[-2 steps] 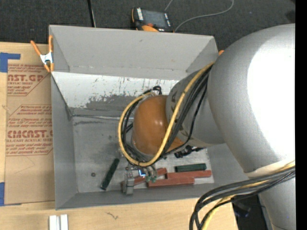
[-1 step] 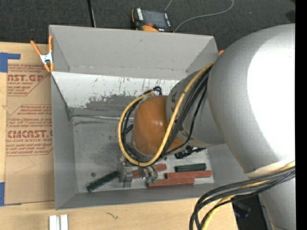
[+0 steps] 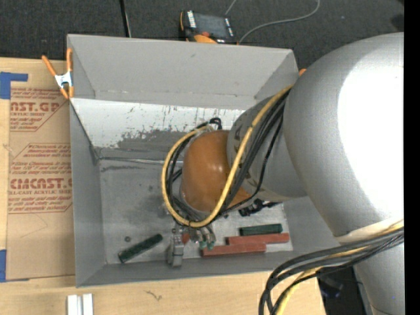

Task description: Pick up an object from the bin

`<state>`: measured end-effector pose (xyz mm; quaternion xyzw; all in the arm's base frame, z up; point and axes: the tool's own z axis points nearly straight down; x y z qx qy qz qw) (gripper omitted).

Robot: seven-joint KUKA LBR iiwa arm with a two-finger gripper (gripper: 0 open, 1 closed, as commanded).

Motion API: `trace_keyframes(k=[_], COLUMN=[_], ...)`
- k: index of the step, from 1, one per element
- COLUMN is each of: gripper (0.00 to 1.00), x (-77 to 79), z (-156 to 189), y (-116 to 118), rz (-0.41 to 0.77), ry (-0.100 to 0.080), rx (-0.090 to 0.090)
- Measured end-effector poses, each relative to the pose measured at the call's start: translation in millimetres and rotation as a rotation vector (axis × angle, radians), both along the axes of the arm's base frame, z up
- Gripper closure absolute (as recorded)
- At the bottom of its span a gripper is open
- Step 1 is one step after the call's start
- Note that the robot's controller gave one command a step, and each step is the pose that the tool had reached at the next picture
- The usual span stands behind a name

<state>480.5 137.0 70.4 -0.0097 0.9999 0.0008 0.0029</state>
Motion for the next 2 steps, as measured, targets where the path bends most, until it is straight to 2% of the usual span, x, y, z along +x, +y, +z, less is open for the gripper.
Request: trace_keyframes(k=[1, 2], gripper=[0.0, 1.0], x=[2.1, 1.6], z=[-0.2, -0.4], y=[58.3, 56.0], rz=[-0.136, -0.138], ry=[0.002, 0.006], rx=[0.002, -0.001])
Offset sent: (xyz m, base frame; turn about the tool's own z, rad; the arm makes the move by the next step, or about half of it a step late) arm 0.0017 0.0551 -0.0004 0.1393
